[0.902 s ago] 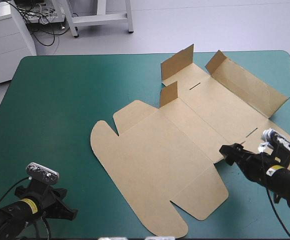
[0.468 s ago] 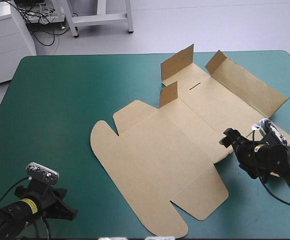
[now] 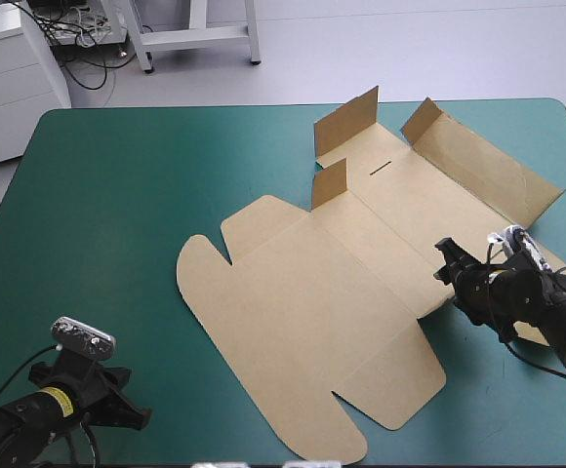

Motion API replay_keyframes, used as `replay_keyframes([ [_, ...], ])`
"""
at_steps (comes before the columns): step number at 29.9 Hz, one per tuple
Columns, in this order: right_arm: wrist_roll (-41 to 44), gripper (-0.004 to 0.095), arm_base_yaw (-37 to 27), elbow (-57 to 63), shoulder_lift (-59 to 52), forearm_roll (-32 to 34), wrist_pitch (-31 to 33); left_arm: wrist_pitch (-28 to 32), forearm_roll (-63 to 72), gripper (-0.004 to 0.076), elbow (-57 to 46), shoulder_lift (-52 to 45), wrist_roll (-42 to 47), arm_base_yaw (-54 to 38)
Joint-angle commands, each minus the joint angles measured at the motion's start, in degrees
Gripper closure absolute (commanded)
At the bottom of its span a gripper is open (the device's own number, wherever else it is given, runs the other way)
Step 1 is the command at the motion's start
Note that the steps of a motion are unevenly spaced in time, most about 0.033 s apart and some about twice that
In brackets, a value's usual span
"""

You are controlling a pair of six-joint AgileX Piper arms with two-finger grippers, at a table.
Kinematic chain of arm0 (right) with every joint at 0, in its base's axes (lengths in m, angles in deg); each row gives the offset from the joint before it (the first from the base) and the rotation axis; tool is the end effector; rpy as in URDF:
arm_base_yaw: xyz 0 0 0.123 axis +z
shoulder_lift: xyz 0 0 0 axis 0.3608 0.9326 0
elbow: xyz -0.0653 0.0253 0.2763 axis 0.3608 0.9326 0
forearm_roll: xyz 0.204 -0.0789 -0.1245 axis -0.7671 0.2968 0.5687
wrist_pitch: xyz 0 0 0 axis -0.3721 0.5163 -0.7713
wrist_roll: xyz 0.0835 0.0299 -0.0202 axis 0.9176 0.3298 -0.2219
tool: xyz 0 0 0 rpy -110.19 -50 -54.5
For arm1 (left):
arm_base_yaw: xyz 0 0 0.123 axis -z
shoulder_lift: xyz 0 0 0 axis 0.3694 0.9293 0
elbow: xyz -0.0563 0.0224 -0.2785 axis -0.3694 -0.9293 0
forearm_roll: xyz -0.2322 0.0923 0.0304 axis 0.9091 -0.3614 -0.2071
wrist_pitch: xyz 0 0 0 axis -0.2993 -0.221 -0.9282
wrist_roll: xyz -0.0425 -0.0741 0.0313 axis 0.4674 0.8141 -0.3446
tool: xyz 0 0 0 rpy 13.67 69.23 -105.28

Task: Fold the box

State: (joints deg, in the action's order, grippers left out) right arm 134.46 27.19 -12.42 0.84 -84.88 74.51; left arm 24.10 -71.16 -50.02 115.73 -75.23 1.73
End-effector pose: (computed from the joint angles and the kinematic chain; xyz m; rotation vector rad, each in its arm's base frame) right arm 0.2239 0.0363 0.2495 1.0906 2.3728 0.6057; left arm 0.0742 -0.0328 0.2589 0.4795 2.4407 -0.1907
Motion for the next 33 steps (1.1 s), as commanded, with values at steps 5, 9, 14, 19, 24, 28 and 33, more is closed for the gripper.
replay_keyframes([
  [5, -0.8, 0.0623, -0.3, -1.9, 1.4, -0.3, -1.2, 2.5, 0.2, 0.0756, 1.6, 0.4, 0.2, 0.2],
  [9, -0.9, 0.0894, -0.3, -1.9, 1.4, 0.1, -1.6, 2.5, 0.2, 0.0756, 1.6, 0.4, 0.2, 0.2],
  [14, -3.9, 0.0926, -0.3, -1.9, 1.4, 0.4, -2.0, 2.5, 0.2, 0.0756, 1.6, 0.4, 0.2, 0.2],
  [19, -10.7, 0.0926, -0.3, -1.9, 1.4, 1.3, -3.1, 2.5, 0.2, 0.0756, 1.6, 0.4, 0.2, 0.2],
  [24, -11.8, 0.0926, -0.3, -2.6, 1.4, 3.7, -3.3, 2.5, 0.2, 0.0756, 1.6, 0.4, 0.2, 0.2],
  [28, -18.3, 0.0926, -0.3, -5.7, 1.4, 7.0, -3.3, 2.5, 0.2, 0.0756, 1.6, 0.4, 0.2, 0.2],
  [33, -24.5, 0.0926, -0.3, -12.5, 1.4, 11.2, -2.1, 2.5, 0.2, 0.0756, 1.6, 0.4, 0.2, 0.2],
])
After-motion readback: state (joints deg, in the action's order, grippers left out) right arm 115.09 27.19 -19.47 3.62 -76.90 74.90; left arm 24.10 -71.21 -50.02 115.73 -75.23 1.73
